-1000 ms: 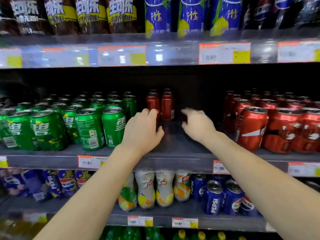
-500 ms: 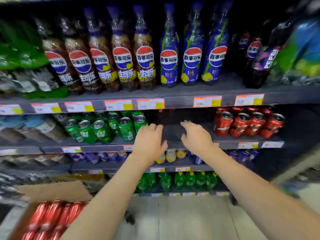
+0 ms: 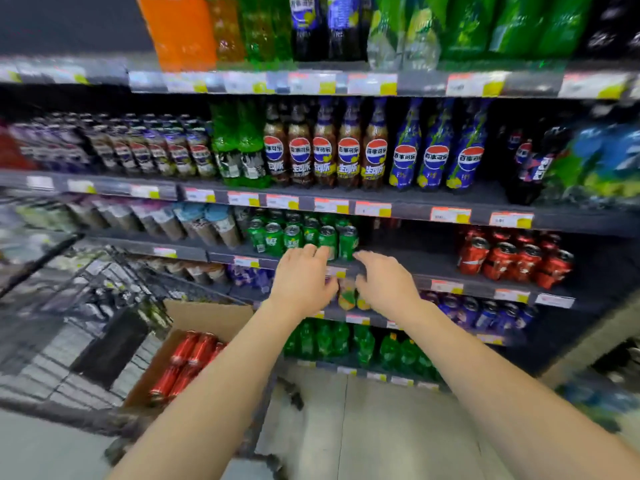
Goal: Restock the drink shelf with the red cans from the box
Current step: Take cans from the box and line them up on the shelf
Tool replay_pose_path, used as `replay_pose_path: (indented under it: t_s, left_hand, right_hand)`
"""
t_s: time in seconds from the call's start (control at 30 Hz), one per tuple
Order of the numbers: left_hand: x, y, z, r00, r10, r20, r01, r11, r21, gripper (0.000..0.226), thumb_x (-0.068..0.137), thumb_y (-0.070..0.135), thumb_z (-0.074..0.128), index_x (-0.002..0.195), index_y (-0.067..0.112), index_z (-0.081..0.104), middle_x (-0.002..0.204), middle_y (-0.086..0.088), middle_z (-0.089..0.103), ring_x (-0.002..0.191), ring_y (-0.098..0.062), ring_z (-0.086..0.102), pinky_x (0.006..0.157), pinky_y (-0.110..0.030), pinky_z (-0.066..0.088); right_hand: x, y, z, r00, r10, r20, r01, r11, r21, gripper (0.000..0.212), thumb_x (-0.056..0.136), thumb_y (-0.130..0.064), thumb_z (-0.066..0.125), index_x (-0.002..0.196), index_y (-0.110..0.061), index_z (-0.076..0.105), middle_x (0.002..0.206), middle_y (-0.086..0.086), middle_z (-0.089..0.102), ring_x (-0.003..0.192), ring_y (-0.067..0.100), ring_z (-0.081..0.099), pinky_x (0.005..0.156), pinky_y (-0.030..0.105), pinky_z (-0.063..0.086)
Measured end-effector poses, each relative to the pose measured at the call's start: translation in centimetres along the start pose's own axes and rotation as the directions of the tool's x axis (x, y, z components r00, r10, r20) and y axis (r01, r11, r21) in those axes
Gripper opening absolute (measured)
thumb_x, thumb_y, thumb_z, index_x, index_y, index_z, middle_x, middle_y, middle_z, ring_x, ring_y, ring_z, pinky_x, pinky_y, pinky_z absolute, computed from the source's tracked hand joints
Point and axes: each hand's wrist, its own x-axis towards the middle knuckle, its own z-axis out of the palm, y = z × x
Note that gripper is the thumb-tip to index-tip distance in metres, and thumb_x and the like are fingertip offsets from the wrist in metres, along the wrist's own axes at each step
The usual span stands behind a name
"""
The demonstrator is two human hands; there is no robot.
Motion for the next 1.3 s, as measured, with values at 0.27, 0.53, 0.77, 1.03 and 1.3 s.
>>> replay_pose_path:
  t_s: [0.27, 0.53, 0.77, 1.03, 1.3]
  left_hand:
    - [-14.4, -5.3, -3.6, 0.977, -0.197, 0.085, 0.193, 0.98, 0.056, 0.053, 0.094, 0.049, 0.056, 0.135, 0.015, 0.054, 0.12, -0.01, 0.062, 0.11, -0.035, 0.062, 0.092, -0.043, 0.049]
    - [-22.9, -15.6, -4.8, 0.936, -0.337, 0.105, 0.328, 0.94, 0.093, 0.055, 0.093, 0.049, 0.053, 0.136, 0.014, 0.053, 0.122, -0.01, 0.062, 0.109, -0.035, 0.063, 0.092, -0.044, 0.052]
    - [-24.9, -29.1, -3.1, 0.901, -0.402, 0.16, 0.389, 0.915, 0.111, 0.046, 0.096, 0.046, 0.049, 0.129, 0.014, 0.054, 0.118, -0.01, 0.06, 0.104, -0.033, 0.061, 0.086, -0.042, 0.048]
    - [-23.6, -43.7, 2.1, 0.858, -0.423, 0.291, 0.434, 0.901, 0.03, 0.051, 0.097, 0.045, 0.051, 0.137, 0.013, 0.05, 0.128, -0.012, 0.058, 0.116, -0.035, 0.06, 0.093, -0.046, 0.052]
    - [-20.7, -48.7, 11.4, 0.737, -0.411, 0.536, 0.539, 0.837, -0.099, 0.051, 0.09, 0.048, 0.054, 0.131, 0.018, 0.052, 0.124, -0.012, 0.062, 0.115, -0.037, 0.062, 0.094, -0.047, 0.053]
  right_hand:
    - [-7.7, -8.6, 2.4, 0.989, -0.107, 0.097, 0.107, 0.994, 0.005, 0.053, 0.098, -0.018, 0.054, 0.15, -0.019, 0.044, 0.14, 0.008, 0.058, 0.1, 0.027, 0.067, 0.071, 0.037, 0.058]
    - [-8.3, -19.8, 8.1, 0.962, -0.206, 0.182, 0.207, 0.978, 0.014, 0.039, 0.097, -0.022, 0.056, 0.136, -0.017, 0.055, 0.125, 0.005, 0.066, 0.103, 0.028, 0.066, 0.077, 0.042, 0.058]
    - [-3.4, -29.8, 16.7, 0.942, -0.204, 0.266, 0.205, 0.979, 0.026, 0.047, 0.095, -0.019, 0.055, 0.142, -0.02, 0.052, 0.133, 0.006, 0.064, 0.117, 0.029, 0.063, 0.087, 0.043, 0.056]
    - [2.0, -36.0, 27.1, 0.91, -0.018, 0.415, 0.016, 1.0, 0.008, 0.053, 0.093, -0.029, 0.056, 0.144, -0.015, 0.05, 0.143, 0.01, 0.057, 0.127, 0.032, 0.057, 0.1, 0.043, 0.051]
    - [8.1, -34.1, 35.7, 0.856, 0.167, 0.489, -0.238, 0.967, 0.087, 0.042, 0.081, -0.03, 0.061, 0.12, -0.015, 0.068, 0.121, 0.011, 0.07, 0.116, 0.032, 0.064, 0.1, 0.039, 0.049]
